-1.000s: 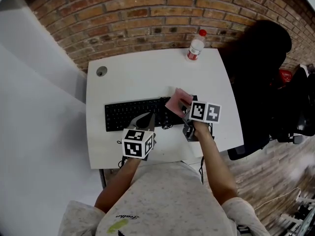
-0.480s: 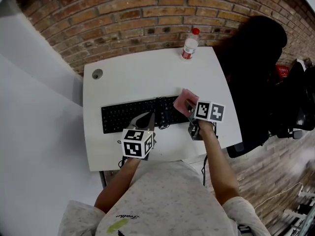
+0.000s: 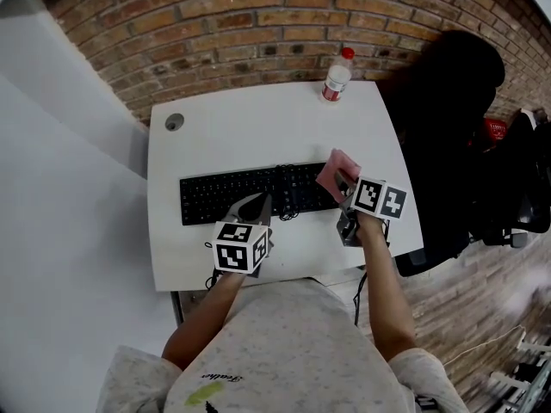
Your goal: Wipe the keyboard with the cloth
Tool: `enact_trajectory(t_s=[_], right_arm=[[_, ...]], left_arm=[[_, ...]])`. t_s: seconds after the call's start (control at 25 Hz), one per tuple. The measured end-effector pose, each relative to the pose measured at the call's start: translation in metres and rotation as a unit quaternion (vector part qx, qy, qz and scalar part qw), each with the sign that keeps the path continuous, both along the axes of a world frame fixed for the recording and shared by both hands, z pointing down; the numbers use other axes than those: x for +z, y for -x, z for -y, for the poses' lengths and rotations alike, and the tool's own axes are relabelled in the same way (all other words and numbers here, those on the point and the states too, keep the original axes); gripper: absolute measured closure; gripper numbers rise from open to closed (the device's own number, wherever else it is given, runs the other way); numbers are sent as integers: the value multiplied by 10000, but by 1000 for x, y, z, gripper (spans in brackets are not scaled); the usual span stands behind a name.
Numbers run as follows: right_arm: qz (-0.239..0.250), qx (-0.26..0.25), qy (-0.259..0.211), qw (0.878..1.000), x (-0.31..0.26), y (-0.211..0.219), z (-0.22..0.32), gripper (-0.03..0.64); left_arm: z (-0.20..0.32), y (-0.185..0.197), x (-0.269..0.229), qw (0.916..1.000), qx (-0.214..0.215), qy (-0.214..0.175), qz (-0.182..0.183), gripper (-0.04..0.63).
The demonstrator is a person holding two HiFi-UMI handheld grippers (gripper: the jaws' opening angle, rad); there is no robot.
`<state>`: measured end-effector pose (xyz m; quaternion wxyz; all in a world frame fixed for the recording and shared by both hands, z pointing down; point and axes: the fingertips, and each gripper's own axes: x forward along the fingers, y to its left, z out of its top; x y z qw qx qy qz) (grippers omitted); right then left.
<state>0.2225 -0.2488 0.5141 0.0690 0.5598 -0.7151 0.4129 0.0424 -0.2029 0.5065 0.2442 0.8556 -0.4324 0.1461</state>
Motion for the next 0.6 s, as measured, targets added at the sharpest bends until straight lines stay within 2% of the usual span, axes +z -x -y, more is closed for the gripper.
enact_trajectory(t_s=[0.36, 0.6], right_arm=[[253, -586, -484, 9968, -42, 64, -8, 591], [263, -1092, -686, 9913, -57, 120, -10, 591]], left_arm=[[-15, 28, 5, 9997, -236, 88, -43, 599], [-24, 65, 9, 9978, -637, 146, -143, 599]])
